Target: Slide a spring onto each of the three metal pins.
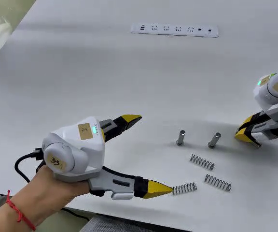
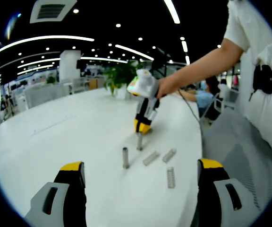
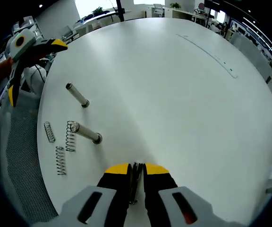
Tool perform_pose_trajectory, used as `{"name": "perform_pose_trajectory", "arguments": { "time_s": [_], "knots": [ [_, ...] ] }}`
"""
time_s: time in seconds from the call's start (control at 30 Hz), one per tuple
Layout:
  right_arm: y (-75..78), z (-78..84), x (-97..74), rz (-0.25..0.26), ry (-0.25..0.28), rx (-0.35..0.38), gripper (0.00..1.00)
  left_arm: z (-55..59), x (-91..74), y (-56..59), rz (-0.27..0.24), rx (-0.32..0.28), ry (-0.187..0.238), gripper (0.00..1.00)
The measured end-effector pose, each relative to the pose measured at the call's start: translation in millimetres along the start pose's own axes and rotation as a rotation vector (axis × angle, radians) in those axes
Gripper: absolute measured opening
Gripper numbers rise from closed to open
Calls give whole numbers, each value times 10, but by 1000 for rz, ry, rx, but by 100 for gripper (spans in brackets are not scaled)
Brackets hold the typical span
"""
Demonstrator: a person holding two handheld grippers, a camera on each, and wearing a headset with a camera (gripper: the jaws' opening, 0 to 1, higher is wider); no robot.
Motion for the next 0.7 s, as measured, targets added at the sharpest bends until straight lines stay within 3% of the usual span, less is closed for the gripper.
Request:
{"name": "perform_pose_trajectory", "arguments": {
  "time_s": [0.7],
  "knots": [
    [-67,-15,-16,38,-10,10,9,20,-1,32,2,-10,5,100]
  ]
}}
Point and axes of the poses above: the centre of the closed fingertips' face, and the gripper's own axes: x roughly forward along the fingers, y roughly to its right, z roughly out of its underside, the point moved 10 cm from there along -x, roughly backward along the fingers, and after that the axes turned 4 degrees about z, right-handed, at the moved point
